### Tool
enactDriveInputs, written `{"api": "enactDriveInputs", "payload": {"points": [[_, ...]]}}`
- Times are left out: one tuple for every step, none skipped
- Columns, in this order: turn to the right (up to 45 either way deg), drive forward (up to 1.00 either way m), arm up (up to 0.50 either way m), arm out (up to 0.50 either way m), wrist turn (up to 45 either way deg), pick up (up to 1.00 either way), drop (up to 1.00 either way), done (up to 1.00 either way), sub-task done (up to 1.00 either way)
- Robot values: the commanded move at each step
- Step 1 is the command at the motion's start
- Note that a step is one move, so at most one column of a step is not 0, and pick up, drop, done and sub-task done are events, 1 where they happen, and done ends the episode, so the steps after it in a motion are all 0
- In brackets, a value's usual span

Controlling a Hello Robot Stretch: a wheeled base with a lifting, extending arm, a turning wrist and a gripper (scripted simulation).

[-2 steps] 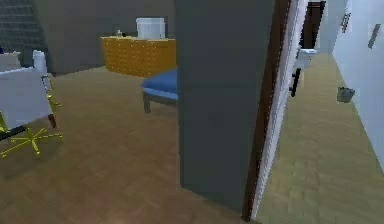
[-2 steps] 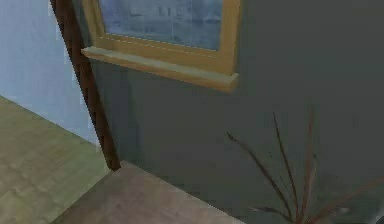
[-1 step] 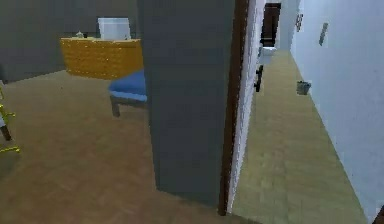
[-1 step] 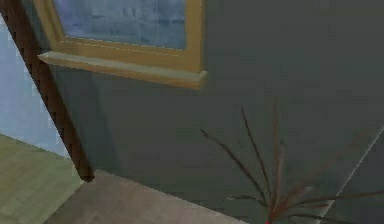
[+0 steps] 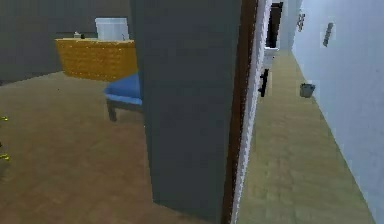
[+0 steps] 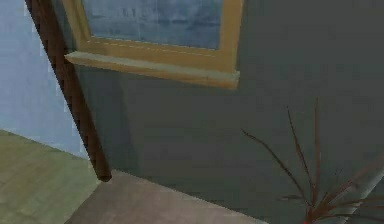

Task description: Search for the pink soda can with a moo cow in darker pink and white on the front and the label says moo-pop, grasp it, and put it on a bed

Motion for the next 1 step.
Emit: {"api": "enactDriveInputs", "payload": {"points": [[-36.0, 0.0, 0.0, 0.0, 0.0, 0.0, 0.0, 0.0, 0.0]]}}
